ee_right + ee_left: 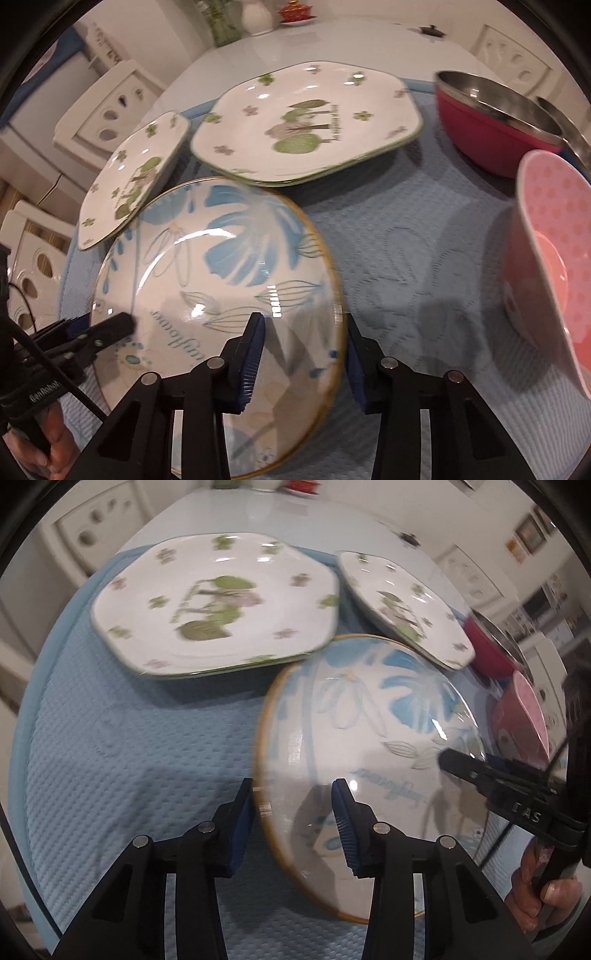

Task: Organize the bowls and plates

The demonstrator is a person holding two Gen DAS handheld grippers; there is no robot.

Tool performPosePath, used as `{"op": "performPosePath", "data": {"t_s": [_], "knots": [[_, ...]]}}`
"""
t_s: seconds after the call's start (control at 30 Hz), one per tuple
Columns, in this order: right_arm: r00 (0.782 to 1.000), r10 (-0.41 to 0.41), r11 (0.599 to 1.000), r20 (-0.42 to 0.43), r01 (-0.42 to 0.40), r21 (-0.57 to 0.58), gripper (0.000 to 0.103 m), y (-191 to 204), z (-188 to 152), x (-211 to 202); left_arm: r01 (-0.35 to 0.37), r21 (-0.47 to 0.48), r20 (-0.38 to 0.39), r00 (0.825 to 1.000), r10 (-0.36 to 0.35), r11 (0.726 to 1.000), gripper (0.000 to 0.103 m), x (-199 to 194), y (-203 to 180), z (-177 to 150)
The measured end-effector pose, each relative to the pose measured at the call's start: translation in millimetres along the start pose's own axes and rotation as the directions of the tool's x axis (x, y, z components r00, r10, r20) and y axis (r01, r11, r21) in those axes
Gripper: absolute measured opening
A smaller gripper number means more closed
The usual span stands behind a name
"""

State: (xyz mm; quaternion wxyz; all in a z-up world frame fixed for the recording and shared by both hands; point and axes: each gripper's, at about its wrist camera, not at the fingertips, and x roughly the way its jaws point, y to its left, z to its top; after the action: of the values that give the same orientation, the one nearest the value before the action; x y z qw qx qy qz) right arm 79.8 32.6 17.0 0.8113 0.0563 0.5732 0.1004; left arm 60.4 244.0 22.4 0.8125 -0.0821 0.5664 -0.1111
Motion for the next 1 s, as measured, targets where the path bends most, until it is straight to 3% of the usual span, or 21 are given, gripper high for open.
{"op": "performPosePath", "data": {"t_s": [0.07, 0.23, 0.4, 0.6, 1.0], "knots": [[1.000, -0.016, 1.000, 0.003, 0.016, -0.018, 0.040, 4, 0, 0, -0.066, 0.042, 0.007, 0.998, 0.065, 0.997, 0.040, 1, -9, -1], [1.000, 0.018, 1.000, -0.003, -0.018, -0.016, 0.040, 1, -4, -7, -0.057, 0.038, 0.017, 0.998, 0.057, 0.998, 0.039, -6, -8, -6], [1.000, -0.007, 0.999, 0.000, 0.007, -0.041, 0.040, 10, -14, -15, -0.060, 0.011, 0.016, 0.998, 0.060, 0.998, 0.039, -16, -5, -12], [1.000, -0.015, 0.998, 0.023, 0.016, -0.058, 0.040, 24, -23, -30, -0.092, 0.010, 0.067, 0.994, 0.091, 0.996, 0.039, -33, -5, -22], [0.989, 0.046, 0.991, 0.143, -0.027, -0.135, 0.040, 75, -35, -89, -0.082, -0.054, 0.194, 0.977, 0.091, 0.995, 0.039, -101, 17, -49]]}}
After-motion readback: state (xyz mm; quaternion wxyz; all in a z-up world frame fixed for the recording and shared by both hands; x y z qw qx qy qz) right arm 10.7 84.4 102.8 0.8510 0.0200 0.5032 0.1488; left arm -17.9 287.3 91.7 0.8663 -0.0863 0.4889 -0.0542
